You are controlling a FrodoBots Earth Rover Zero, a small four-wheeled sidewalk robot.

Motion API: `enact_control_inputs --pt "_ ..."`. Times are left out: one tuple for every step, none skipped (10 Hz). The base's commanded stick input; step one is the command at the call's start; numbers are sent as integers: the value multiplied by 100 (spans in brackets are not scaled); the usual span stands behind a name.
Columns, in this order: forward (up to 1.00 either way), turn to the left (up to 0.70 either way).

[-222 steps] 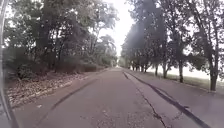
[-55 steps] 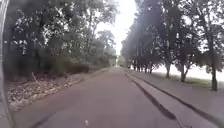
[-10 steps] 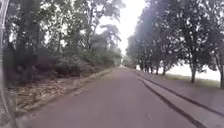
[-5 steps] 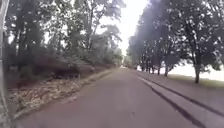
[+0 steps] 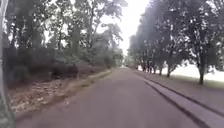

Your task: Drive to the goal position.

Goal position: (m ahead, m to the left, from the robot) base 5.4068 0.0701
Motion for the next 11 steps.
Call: enact_control_inputs --pt "70 0" --pt "70 -19" --pt "70 -26" --pt "70 -8" --pt "70 -3" --pt "70 -2" --pt "70 0" --pt "70 0" --pt "70 0" --pt "70 0" --pt "70 0"
